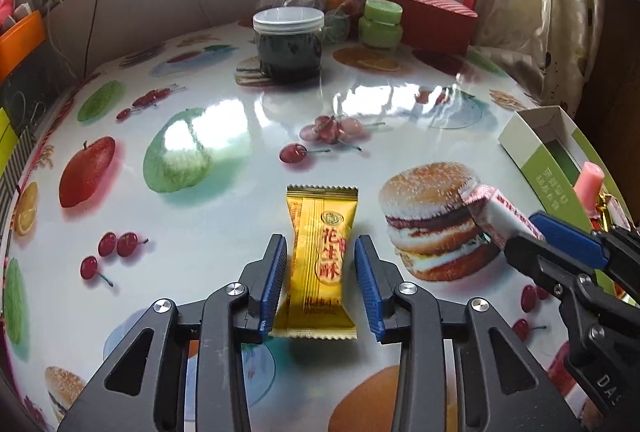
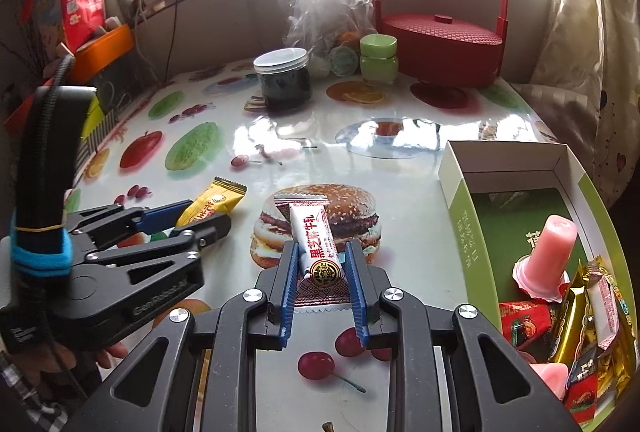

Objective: Organize snacks
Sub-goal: 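Lift and carry the yellow packet and white wafer bar in both tools over the box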

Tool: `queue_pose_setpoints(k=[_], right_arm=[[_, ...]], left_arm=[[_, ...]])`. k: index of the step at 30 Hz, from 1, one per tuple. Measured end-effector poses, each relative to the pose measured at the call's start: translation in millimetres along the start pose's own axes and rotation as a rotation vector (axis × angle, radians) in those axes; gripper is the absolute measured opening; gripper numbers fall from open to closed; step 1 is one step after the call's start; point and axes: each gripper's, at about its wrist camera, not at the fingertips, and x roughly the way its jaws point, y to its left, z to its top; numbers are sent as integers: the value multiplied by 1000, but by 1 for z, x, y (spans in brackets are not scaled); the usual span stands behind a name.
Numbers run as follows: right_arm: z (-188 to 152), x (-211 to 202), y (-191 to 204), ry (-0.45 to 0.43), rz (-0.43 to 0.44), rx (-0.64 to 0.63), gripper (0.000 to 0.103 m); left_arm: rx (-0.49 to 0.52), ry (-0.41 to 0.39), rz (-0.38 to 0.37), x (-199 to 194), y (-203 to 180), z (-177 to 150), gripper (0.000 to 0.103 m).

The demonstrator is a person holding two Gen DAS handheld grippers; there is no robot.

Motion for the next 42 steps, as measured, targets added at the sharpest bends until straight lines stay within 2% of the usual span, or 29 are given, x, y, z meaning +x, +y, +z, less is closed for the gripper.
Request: queue_pose_setpoints(k=[4,7,10,24,35,42], right_arm=[[1,2,-1,4,2,3,23],[1,4,-1,6,2,6,23],[1,4,-1,5,2,6,23],[-1,-17,-8,-36,-9,28,23],[-7,-59,-24,-107,-40,60,23],[-16,-83,-41,-136,-76,86,23]], left_arm=[[-3,-8,-4,1,2,1,36],[-4,-11,-12,1,2,0,26],[1,-17,-17,0,1,0,23],[2,-85,-49,-34,-6,2,23],[41,-135,-110,-67,-35,5,23],[70,-142,-152,-74,-59,6,23]])
